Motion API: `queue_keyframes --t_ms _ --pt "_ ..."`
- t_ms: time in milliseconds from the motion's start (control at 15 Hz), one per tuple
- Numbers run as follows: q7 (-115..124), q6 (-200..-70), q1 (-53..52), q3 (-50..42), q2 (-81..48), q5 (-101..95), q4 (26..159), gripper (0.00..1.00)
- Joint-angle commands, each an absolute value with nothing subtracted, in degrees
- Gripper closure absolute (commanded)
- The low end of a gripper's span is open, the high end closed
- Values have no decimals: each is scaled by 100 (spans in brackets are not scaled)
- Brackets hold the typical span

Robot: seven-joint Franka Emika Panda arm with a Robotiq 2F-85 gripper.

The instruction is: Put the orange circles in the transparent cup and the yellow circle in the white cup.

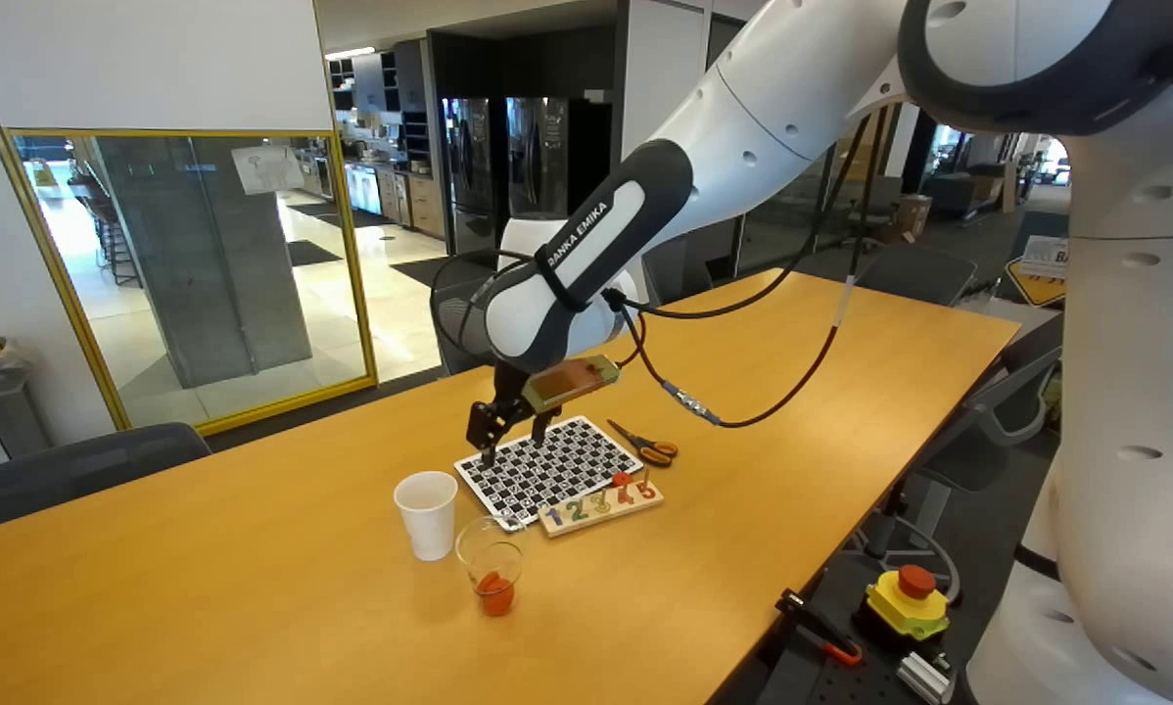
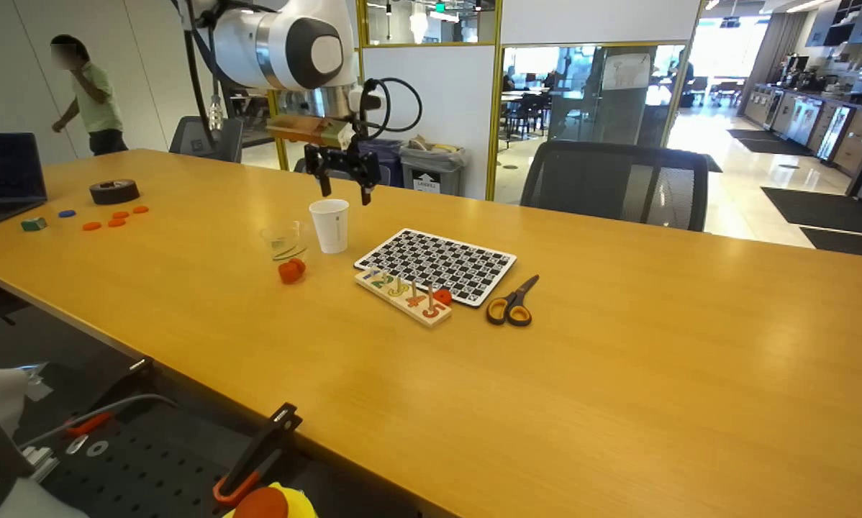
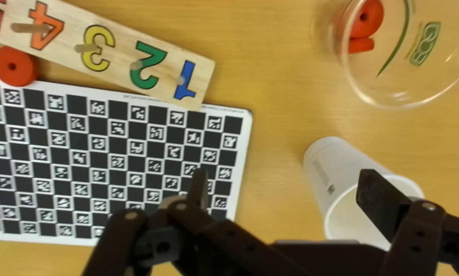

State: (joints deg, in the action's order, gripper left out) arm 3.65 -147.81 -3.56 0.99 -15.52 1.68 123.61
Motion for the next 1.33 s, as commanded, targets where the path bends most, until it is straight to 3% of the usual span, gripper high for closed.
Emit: queue_keyframes --t_ms 0,600,1267 --pt "1281 -15257 -379 -407 -1397 -441 12596 0" --pt "1859 -15639 73 -1101 -1942 -525 12822 0" --pt "17 -15853 1445 -18 -2827 1468 12440 0"
